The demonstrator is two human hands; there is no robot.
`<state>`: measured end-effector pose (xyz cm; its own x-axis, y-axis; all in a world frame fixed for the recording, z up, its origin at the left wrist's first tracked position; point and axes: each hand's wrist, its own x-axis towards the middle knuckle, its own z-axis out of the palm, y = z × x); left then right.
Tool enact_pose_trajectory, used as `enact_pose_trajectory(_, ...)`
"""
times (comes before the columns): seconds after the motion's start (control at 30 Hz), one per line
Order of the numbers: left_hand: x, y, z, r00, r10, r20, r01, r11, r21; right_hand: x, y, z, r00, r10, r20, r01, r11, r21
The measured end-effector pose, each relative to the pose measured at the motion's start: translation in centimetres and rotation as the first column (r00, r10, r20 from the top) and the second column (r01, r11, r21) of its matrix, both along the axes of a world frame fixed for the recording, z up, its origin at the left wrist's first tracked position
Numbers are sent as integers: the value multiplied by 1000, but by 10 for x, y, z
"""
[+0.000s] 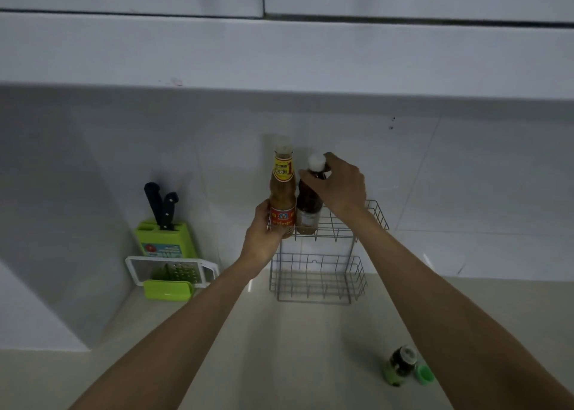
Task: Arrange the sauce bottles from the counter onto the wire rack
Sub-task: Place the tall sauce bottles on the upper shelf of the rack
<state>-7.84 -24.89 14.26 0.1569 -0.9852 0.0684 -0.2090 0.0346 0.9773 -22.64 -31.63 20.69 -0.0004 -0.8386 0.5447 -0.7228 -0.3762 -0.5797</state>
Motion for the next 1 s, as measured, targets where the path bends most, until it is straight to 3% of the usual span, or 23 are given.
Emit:
enact_pose_trajectory(0.13, 2, -1, -4, 1000, 7, 17, -7, 1000, 1, 3, -12, -6, 995, -14, -98, 20, 998, 60)
enact_pose_trajectory(0.27, 5, -2, -6, 999, 3, 53, -4, 1000, 6, 3, -10, -8, 997, -28, -76, 35, 995, 96)
enact_pose_trajectory(0.33, 5, -2, -7, 998, 0, 60, -1, 1000, 9, -1, -7, -11, 998, 57, 22, -60, 983, 172)
enact_pose_trajectory(0.37, 5, -2, -7, 998, -3, 61, 2, 1000, 10, -4, -7, -14, 979, 141, 145, -173, 957, 235)
enact_pose_trajectory(0.43, 6, -2, -7, 998, -8, 60, 7, 1000, 12, -12, -8, -23, 881, 245, 406, -400, 844, 359)
enact_pose_trajectory(0.47, 6, -2, -7, 998, -10, 59, 9, 1000, 15, -16, -8, -29, 852, 259, 455, -459, 789, 408)
enact_pose_trajectory(0.57, 7, -2, -8, 998, -10, 64, 9, 1000, 21, -22, -6, -45, 855, 286, 433, -485, 736, 473)
enact_pose_trajectory(0.83, 9, -1, -8, 995, -53, 84, 49, 997, 56, -11, -3, -58, 966, 178, 187, -231, 918, 322)
enact_pose_trajectory(1.0, 11, 2, -8, 983, -79, 165, 68, 995, 69, -9, -4, -61, 986, 128, 104, -153, 947, 282)
